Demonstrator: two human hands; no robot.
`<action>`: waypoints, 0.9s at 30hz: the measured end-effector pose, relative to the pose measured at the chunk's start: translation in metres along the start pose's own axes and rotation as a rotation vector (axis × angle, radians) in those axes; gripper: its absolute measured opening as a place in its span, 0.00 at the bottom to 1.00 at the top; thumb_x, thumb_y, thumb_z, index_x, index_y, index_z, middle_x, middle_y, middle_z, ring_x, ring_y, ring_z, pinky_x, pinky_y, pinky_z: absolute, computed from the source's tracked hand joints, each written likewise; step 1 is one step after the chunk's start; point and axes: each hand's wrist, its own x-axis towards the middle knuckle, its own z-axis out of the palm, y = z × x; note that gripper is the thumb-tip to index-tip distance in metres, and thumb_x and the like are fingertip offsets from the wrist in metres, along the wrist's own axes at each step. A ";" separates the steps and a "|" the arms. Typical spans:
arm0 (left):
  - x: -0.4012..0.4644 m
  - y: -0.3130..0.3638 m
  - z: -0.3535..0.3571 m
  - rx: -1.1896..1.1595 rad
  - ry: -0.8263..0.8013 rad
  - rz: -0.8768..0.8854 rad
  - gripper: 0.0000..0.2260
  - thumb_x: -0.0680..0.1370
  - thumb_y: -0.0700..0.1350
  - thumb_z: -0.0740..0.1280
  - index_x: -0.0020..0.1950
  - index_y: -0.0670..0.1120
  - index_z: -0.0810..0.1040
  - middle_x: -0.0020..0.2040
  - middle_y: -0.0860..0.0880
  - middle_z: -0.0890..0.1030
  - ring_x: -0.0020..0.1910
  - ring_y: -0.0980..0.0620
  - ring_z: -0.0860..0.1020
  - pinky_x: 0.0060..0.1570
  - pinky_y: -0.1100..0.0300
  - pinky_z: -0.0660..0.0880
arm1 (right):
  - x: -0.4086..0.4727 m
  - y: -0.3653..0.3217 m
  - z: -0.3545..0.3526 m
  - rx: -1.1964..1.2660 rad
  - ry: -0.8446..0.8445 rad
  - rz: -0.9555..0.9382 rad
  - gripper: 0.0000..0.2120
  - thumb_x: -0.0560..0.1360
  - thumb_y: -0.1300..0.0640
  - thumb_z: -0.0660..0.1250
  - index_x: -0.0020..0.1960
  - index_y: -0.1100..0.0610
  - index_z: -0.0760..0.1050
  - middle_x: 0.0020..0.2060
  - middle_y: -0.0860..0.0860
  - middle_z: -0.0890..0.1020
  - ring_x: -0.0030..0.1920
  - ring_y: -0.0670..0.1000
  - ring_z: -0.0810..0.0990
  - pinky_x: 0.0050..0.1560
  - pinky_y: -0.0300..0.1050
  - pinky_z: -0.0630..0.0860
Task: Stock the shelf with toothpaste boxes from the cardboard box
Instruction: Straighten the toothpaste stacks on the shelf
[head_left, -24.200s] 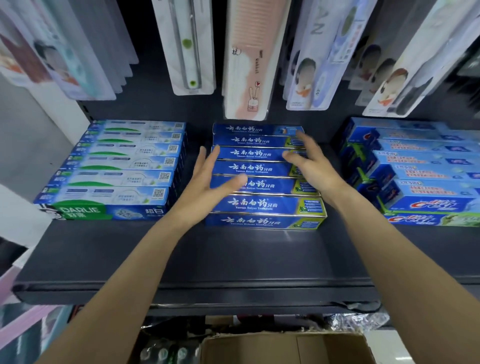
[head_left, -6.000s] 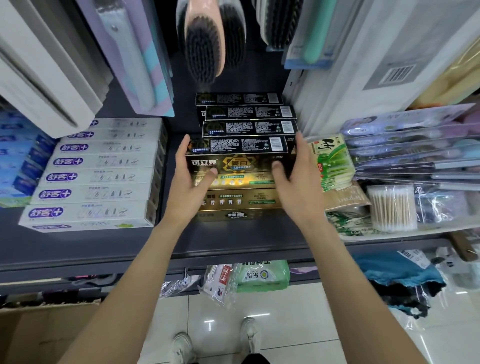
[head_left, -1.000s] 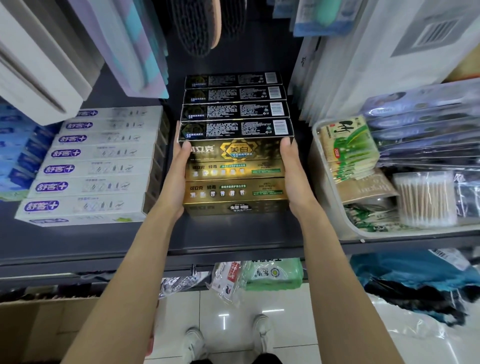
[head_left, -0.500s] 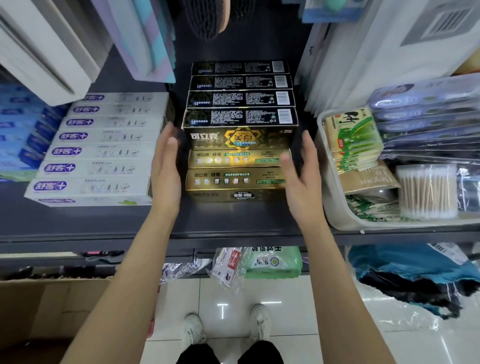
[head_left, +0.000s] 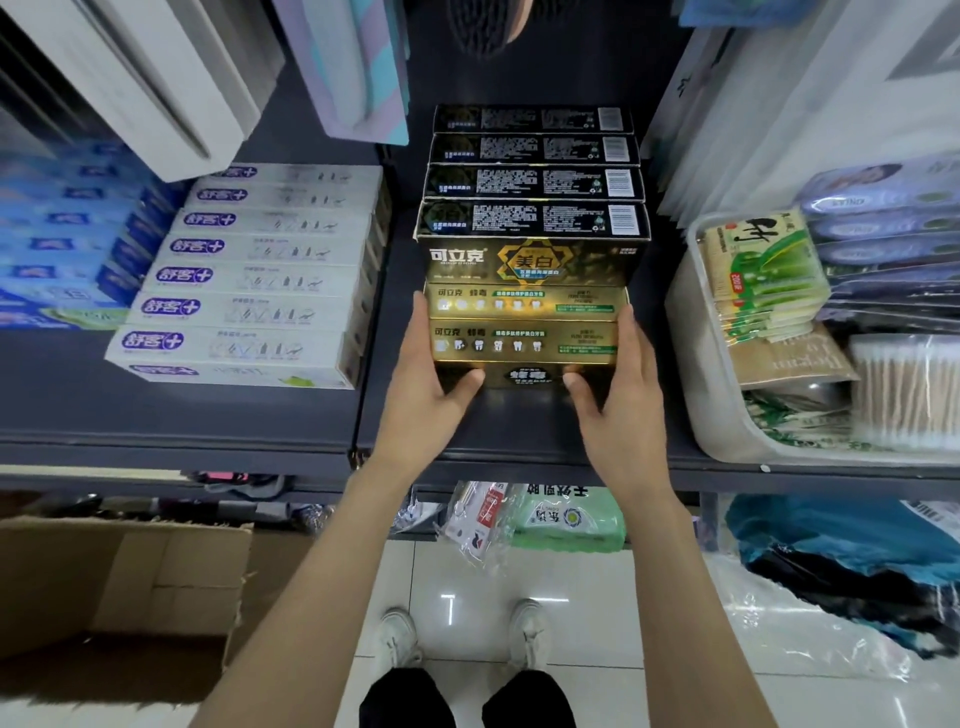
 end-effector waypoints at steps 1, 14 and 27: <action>0.001 -0.001 -0.002 0.021 -0.010 0.009 0.43 0.74 0.39 0.70 0.78 0.50 0.44 0.75 0.54 0.63 0.73 0.58 0.62 0.67 0.70 0.58 | 0.000 -0.001 -0.002 0.003 -0.008 0.001 0.38 0.75 0.61 0.67 0.78 0.55 0.49 0.73 0.56 0.61 0.71 0.54 0.63 0.61 0.31 0.58; 0.014 0.018 -0.026 0.405 -0.202 0.097 0.48 0.74 0.46 0.71 0.77 0.50 0.36 0.78 0.57 0.40 0.62 0.73 0.51 0.59 0.69 0.57 | 0.027 -0.019 -0.015 -0.272 -0.156 -0.094 0.38 0.76 0.37 0.52 0.77 0.50 0.39 0.77 0.56 0.42 0.77 0.55 0.46 0.73 0.56 0.53; -0.070 0.030 -0.077 0.439 0.248 0.364 0.23 0.74 0.44 0.67 0.69 0.44 0.70 0.63 0.47 0.77 0.61 0.49 0.73 0.58 0.57 0.72 | -0.059 -0.068 0.007 -0.192 0.150 -0.491 0.16 0.78 0.57 0.60 0.62 0.62 0.74 0.57 0.59 0.79 0.57 0.55 0.75 0.57 0.50 0.72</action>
